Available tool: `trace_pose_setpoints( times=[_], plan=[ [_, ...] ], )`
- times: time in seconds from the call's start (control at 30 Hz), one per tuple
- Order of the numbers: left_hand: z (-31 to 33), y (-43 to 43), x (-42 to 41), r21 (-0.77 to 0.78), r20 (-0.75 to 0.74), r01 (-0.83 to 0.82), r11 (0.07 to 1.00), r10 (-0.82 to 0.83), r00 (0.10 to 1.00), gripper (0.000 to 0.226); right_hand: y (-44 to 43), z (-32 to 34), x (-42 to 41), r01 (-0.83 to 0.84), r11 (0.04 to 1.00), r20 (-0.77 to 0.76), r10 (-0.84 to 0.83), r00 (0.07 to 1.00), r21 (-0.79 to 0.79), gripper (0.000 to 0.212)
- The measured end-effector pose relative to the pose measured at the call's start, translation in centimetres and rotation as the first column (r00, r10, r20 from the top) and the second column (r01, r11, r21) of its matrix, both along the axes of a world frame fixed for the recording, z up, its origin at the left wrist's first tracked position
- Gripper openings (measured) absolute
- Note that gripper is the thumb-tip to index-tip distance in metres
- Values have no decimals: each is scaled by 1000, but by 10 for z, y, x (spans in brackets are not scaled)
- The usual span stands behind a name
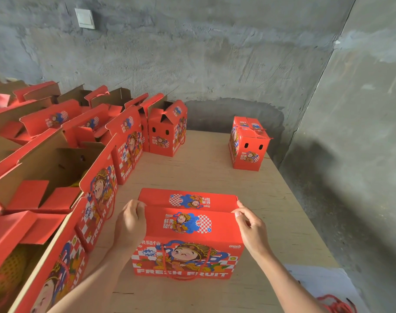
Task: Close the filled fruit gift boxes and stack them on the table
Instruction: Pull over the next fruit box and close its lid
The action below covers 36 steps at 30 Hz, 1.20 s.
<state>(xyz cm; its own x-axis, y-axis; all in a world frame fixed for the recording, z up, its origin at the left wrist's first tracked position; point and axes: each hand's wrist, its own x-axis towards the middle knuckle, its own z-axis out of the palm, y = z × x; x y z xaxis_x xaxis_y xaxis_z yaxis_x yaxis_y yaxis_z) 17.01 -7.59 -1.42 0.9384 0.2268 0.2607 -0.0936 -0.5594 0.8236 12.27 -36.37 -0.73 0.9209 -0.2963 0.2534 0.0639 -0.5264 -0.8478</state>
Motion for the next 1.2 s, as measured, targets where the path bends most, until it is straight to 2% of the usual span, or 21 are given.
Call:
trace_pose_setpoints(
  times=[0.17,0.3,0.4,0.5,0.53,0.63,0.7,0.73,0.77,0.8,0.83,0.87,0.9,0.93,1.0,1.07,1.1,1.2],
  plan=[
    [4,0,-4,-192,-71,-14,981,0,997,23,2,5,-2,-3,1000,-13,4,1000,24,14],
    [16,-1,4,-458,-204,-87,885,-10,979,15,3,8,-2,14,1000,-23,-14,1000,7,17],
    [20,2,7,-501,-309,-140,854,-25,951,19,2,11,2,56,998,-61,-56,997,-2,21],
    [20,1,8,-500,-374,-163,851,-42,927,32,2,10,6,78,997,-88,-78,993,-2,9],
    [18,1,9,-454,-409,-130,882,-77,909,40,3,11,8,83,996,-104,-80,991,22,4],
    [12,6,15,-253,-497,-5,968,-126,859,42,2,14,17,79,982,-254,-32,967,174,49],
    [13,5,15,-143,-510,-7,990,-67,857,39,5,18,19,39,940,-370,96,924,340,55],
    [14,4,13,-88,-498,-8,996,-37,866,39,7,17,20,16,931,-392,138,910,366,53],
    [15,1,11,-13,-459,-4,1000,-2,888,39,8,17,20,-11,951,-394,139,908,311,53],
    [13,-1,9,91,-374,-2,996,36,927,41,9,18,20,-53,989,-384,104,918,141,56],
    [10,-4,5,220,-235,-15,975,69,969,47,10,17,21,-92,991,-360,53,932,-92,60],
    [8,-7,0,359,-93,-37,933,76,993,53,10,15,22,-142,932,-297,39,954,-333,61],
    [8,-13,-8,454,-15,-37,890,49,999,56,11,14,23,-197,838,-234,86,968,-509,61],
    [10,-20,-15,510,-20,12,860,-2,1000,59,13,14,25,-262,749,-226,153,962,-608,58],
    [7,-39,-28,603,-130,144,785,-81,988,67,16,15,31,-393,640,-342,209,916,-661,49],
    [-1,-52,-35,695,-182,190,693,-85,980,65,12,19,38,-471,633,-469,187,863,-614,46],
    [-2,-52,-35,711,-174,190,678,-93,980,65,9,24,40,-485,641,-503,175,847,-594,47],
    [5,-42,-33,734,-98,197,650,-186,978,90,1,37,42,-488,631,-522,150,840,-603,50]
  ],
)
